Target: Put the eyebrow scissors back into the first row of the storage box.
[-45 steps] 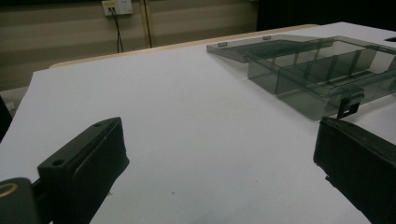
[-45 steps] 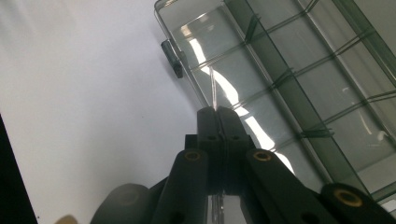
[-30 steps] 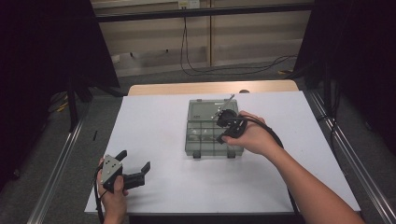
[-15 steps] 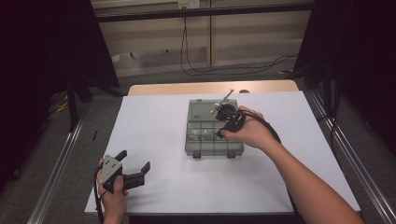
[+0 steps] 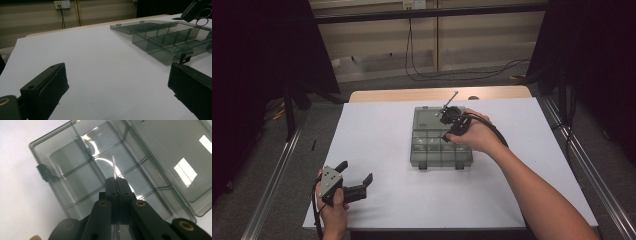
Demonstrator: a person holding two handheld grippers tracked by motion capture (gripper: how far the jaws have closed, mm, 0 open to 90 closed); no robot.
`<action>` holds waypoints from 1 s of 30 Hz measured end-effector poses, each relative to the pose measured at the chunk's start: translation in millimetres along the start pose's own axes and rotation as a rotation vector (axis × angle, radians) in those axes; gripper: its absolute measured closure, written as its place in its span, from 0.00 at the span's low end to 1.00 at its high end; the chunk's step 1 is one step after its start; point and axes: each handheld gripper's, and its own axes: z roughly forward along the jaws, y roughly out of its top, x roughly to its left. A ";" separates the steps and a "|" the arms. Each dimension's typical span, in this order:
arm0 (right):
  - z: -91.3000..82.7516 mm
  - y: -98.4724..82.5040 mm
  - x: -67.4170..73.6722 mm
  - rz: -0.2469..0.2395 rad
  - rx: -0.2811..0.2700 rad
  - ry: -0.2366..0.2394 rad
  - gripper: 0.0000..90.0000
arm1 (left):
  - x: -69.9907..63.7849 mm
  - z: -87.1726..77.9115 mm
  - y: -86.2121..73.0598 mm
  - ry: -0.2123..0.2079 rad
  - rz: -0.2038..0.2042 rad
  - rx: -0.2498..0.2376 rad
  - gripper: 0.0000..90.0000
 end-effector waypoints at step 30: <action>6.8 7.5 -14.2 0.094 -0.101 0.009 0.33 | 1.8 -1.1 0.0 -0.001 0.004 -0.004 0.03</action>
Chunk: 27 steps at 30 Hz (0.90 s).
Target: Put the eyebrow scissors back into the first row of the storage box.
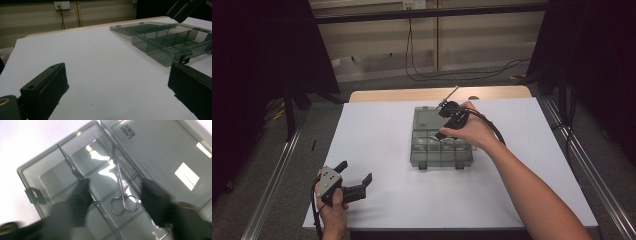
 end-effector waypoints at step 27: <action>-50.2 -91.9 -8.0 0.121 -0.380 -0.112 0.00 | -2.3 1.2 -0.1 0.008 -0.007 -0.001 0.03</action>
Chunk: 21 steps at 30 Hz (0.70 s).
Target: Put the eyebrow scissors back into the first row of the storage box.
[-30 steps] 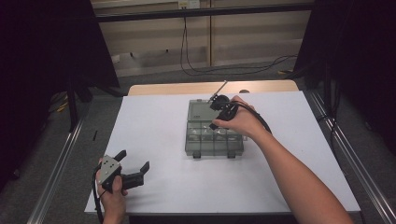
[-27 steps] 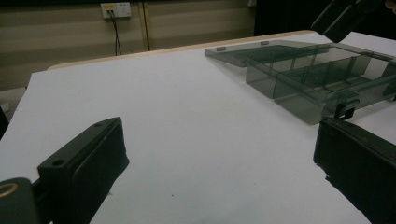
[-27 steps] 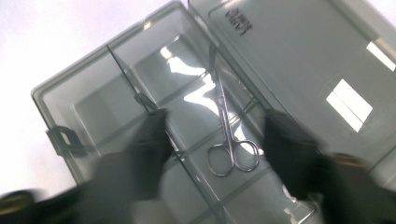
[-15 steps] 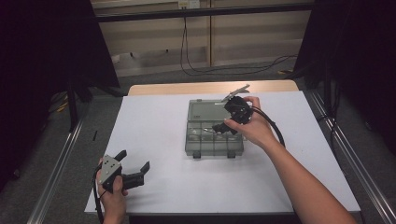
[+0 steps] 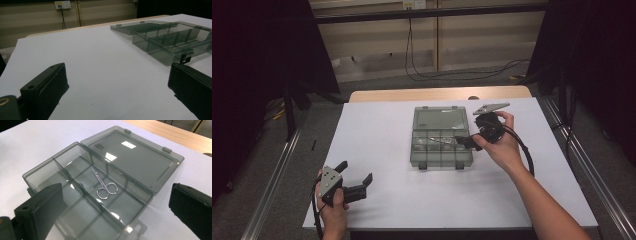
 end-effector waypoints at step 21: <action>-41.0 -47.8 -12.5 0.057 -0.150 -0.092 0.00 | -0.3 -0.3 0.1 0.003 0.007 0.010 0.02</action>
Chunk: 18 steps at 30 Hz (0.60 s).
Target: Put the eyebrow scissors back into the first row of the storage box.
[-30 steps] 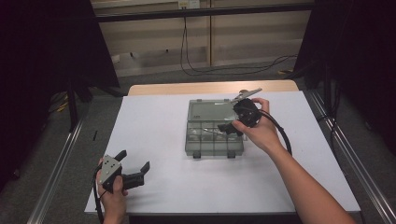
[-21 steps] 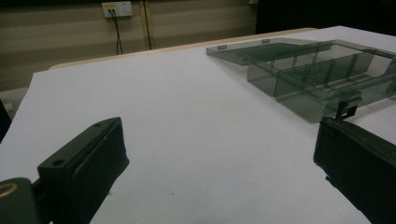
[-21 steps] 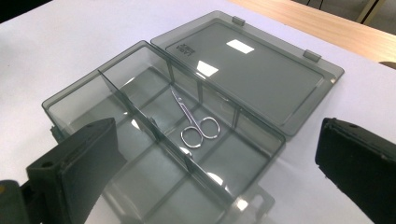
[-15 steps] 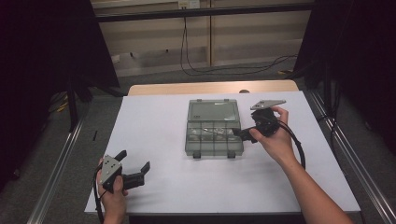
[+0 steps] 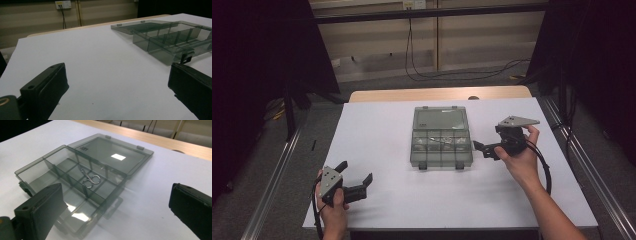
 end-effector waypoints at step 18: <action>-33.4 -32.9 -11.8 0.022 -0.089 -0.079 0.00 | -0.4 -0.2 -0.2 0.006 -0.001 0.003 0.02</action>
